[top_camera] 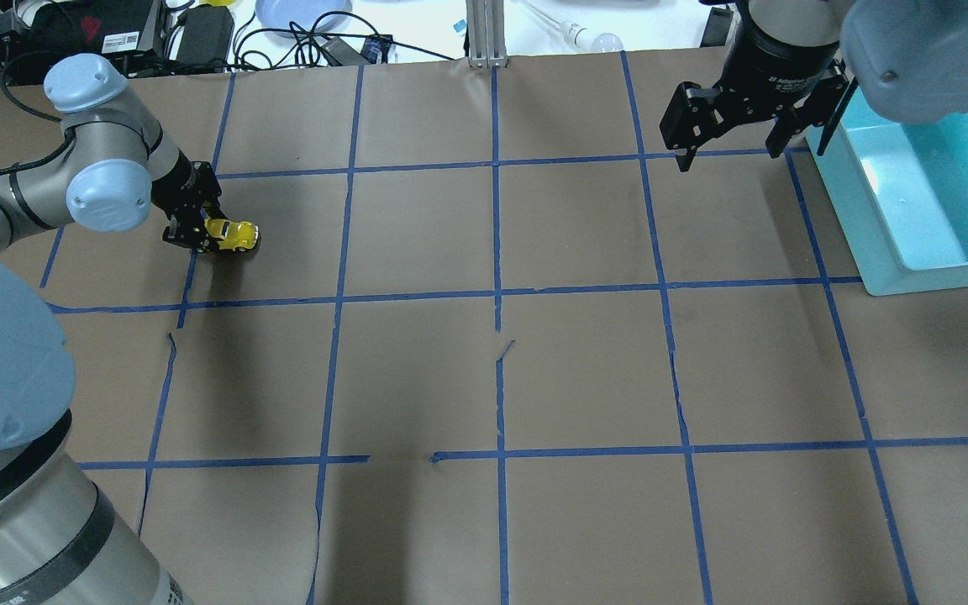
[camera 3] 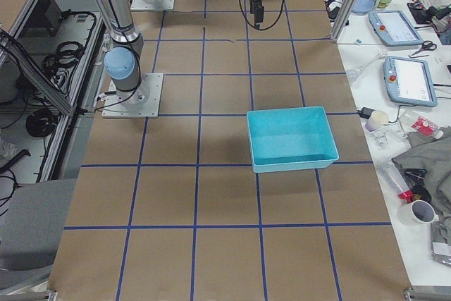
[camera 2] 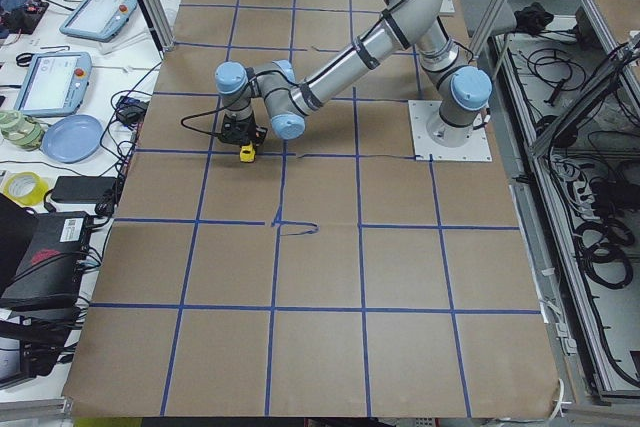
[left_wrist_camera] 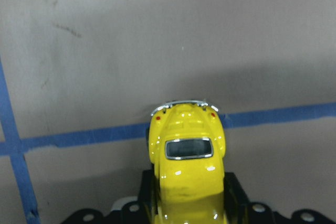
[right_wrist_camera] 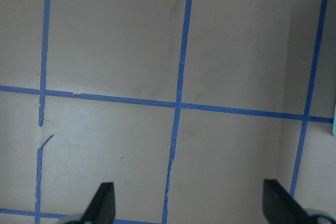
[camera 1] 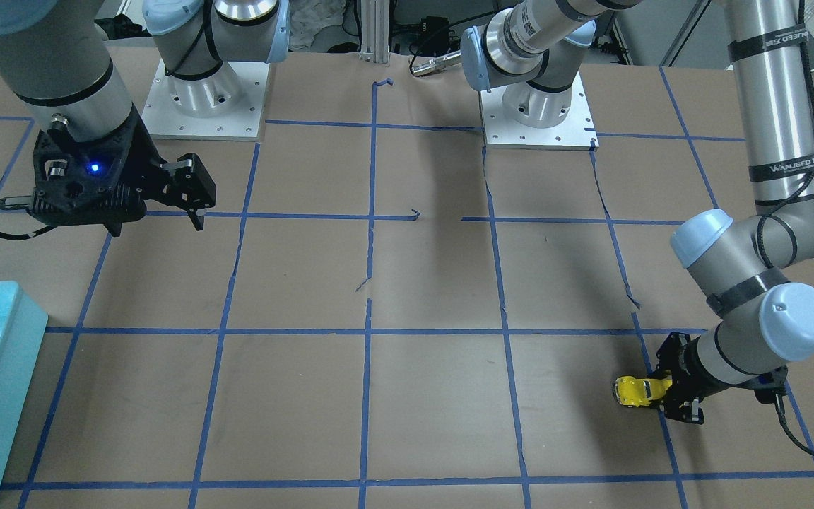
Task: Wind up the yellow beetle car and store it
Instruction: 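Pull the car back toward the robot with the left gripper, then release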
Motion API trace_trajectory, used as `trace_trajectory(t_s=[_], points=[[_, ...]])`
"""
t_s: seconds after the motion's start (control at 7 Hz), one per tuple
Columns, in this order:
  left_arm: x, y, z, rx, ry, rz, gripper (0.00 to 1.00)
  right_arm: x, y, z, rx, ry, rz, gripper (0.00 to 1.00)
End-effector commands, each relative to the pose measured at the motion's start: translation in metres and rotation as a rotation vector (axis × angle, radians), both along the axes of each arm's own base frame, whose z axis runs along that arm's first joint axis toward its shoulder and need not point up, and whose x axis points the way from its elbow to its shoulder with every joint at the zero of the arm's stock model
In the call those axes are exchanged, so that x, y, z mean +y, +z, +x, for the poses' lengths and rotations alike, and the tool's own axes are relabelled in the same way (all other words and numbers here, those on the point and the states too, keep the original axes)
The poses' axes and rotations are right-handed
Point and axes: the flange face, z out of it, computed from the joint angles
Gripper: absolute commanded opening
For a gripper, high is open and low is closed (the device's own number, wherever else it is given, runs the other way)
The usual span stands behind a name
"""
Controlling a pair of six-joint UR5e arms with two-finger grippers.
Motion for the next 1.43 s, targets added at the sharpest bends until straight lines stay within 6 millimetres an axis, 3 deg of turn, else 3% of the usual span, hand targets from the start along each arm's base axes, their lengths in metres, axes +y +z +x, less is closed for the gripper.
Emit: trace_trajectory(t_s=[0.0, 0.71, 0.86, 1.0, 1.29], points=[[0.003, -0.003, 0.025, -0.004, -0.017, -0.010, 0.00, 0.000, 0.000, 0.000, -0.001, -0.001, 0.001, 1.00], [0.009, -0.006, 0.061, -0.005, -0.012, -0.010, 0.00, 0.000, -0.001, 0.000, -0.001, -0.004, 0.002, 1.00], [0.011, -0.006, 0.069, -0.006, 0.001, -0.010, 0.20, 0.000, -0.001, 0.000, -0.001, -0.003, 0.002, 1.00], [0.012, 0.002, 0.068, -0.007, 0.018, -0.031, 0.93, 0.000, -0.001, 0.000, -0.001, 0.000, 0.002, 1.00], [0.010, 0.008, 0.067, -0.010, 0.007, -0.045, 1.00, 0.000, -0.001, 0.001, -0.001, 0.003, 0.002, 1.00]])
